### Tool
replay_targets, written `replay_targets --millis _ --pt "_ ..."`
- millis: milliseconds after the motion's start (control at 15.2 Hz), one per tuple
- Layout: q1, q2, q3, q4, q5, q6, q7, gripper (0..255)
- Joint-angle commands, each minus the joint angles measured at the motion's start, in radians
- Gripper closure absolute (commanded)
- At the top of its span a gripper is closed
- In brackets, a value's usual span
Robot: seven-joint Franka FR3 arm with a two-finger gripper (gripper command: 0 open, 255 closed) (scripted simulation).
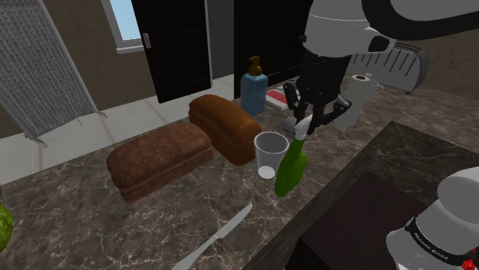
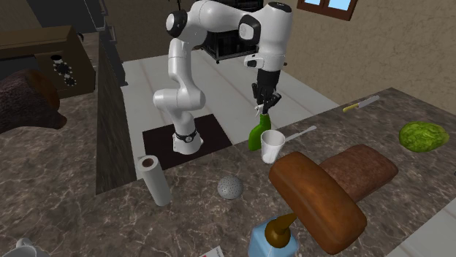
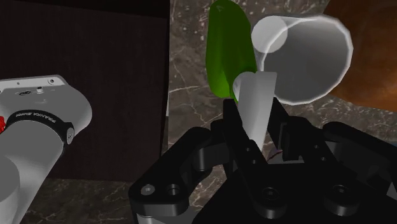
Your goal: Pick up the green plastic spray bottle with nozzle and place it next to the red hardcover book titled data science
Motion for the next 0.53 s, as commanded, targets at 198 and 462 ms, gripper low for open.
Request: replay_targets --millis 198,462 --pt "0.0 0.0 0.0 0.0 0.0 0.0 0.0 255" --pt "-0.006 0.01 -0.01 0.043 -0.011 -0.035 0.004 255"
